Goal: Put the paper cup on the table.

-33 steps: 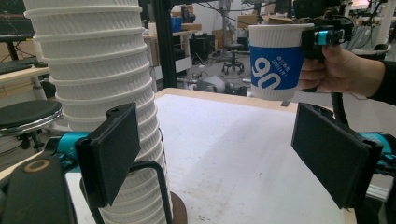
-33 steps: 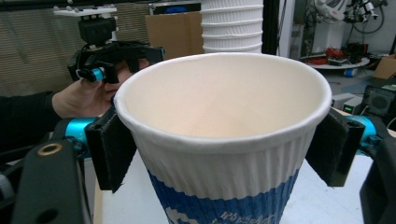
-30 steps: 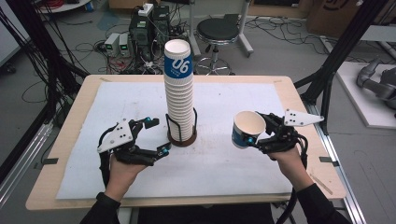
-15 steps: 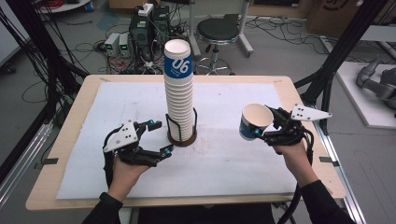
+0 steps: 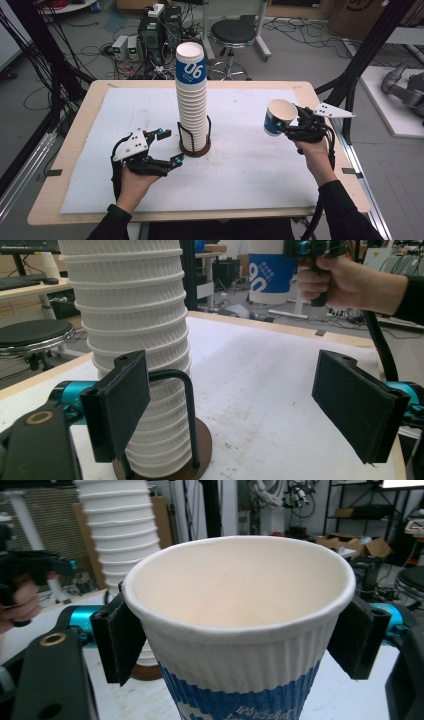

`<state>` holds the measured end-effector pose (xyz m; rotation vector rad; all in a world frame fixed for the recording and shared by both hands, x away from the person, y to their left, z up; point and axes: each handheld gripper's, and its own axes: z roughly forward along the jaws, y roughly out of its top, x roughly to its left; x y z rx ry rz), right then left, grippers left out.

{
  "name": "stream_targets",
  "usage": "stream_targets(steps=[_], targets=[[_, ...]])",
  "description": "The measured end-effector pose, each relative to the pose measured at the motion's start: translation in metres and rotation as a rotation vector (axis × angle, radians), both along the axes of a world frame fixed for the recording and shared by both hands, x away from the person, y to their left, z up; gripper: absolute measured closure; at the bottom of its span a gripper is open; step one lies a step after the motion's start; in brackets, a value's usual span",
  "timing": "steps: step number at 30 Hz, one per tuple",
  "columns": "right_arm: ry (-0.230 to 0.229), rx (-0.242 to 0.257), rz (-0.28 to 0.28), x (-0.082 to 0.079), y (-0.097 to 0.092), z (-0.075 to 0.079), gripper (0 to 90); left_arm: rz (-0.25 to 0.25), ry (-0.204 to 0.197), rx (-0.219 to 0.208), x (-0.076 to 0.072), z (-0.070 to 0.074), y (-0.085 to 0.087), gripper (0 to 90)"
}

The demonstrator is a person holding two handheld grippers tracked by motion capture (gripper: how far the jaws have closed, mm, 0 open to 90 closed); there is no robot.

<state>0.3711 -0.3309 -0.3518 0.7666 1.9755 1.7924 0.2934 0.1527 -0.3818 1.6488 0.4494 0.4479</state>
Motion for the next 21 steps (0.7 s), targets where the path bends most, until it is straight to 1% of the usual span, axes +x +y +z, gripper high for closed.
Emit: stream_targets(steps=[2,8,10,13,21], targets=[[0.005,0.007,-0.007,0.004,-0.001,-0.002,20.9,0.001,-0.002,0.0,0.0,0.0,0.0,15.6],[0.024,-0.006,-0.054,0.015,-0.001,-0.008,20.8,-0.002,0.003,-0.001,0.0,-0.001,0.0,15.6],[0.024,-0.005,-0.073,0.018,-0.001,-0.01,20.8,-0.003,0.003,-0.001,0.0,-0.001,0.0,15.6],[0.031,-0.007,-0.089,0.021,-0.002,-0.012,20.7,-0.005,0.003,0.001,0.0,-0.001,0.0,15.6],[0.062,-0.007,-0.167,0.031,-0.006,-0.02,20.7,-0.003,0.01,0.003,0.001,-0.002,0.0,15.6]])
